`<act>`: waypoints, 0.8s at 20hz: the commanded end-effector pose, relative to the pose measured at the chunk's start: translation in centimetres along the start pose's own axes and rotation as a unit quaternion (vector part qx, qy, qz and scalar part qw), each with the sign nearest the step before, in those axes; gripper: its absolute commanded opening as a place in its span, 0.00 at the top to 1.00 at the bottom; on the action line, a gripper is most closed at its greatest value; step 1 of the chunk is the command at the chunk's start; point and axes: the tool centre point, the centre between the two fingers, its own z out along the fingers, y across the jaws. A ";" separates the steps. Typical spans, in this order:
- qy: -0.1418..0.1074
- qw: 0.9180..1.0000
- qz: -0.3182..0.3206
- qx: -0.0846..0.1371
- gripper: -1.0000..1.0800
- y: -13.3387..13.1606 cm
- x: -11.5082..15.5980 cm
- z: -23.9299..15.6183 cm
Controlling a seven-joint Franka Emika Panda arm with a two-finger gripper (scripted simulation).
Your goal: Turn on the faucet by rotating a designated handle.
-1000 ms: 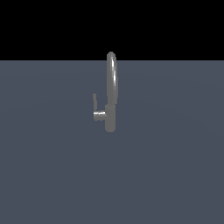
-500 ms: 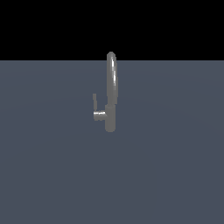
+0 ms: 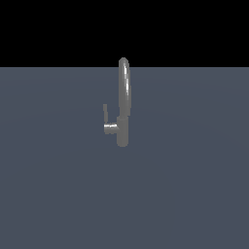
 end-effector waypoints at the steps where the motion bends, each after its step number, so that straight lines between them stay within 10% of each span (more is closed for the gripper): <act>1: 0.017 1.000 0.024 -0.011 1.00 -1.7 -0.2 0.8; 16: 0.087 0.981 0.150 -0.088 1.00 -10.3 -1.3 12.5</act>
